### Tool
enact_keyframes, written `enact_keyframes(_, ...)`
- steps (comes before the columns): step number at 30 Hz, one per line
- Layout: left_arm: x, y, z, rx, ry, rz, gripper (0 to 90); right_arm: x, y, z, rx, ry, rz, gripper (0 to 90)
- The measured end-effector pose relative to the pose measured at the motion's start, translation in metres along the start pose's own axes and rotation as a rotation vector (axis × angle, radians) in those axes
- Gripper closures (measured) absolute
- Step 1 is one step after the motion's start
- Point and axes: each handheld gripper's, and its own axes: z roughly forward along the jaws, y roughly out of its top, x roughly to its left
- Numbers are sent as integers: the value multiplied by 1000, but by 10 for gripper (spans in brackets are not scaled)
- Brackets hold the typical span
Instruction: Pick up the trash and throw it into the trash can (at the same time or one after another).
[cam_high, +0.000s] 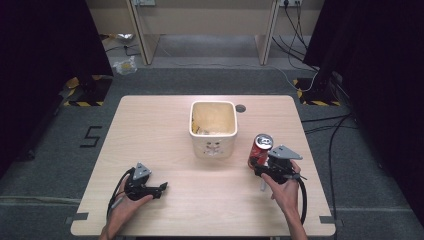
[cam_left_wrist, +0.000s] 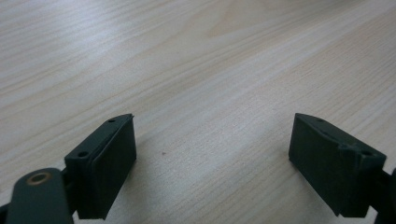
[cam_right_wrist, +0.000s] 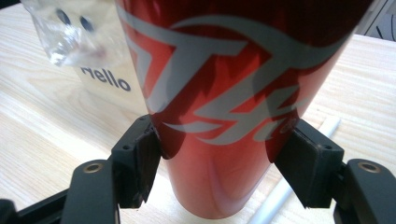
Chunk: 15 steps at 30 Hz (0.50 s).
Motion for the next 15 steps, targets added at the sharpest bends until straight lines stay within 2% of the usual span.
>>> enact_keyframes(9, 0, 0, 0, 0, 0, -1, 141, 2, 20, -12, -22, 12, -2, 341)
enact_keyframes(15, 0, 0, 0, -1, 0, -2, 142, 1, 32, -13, -27, 18, -11, 342)
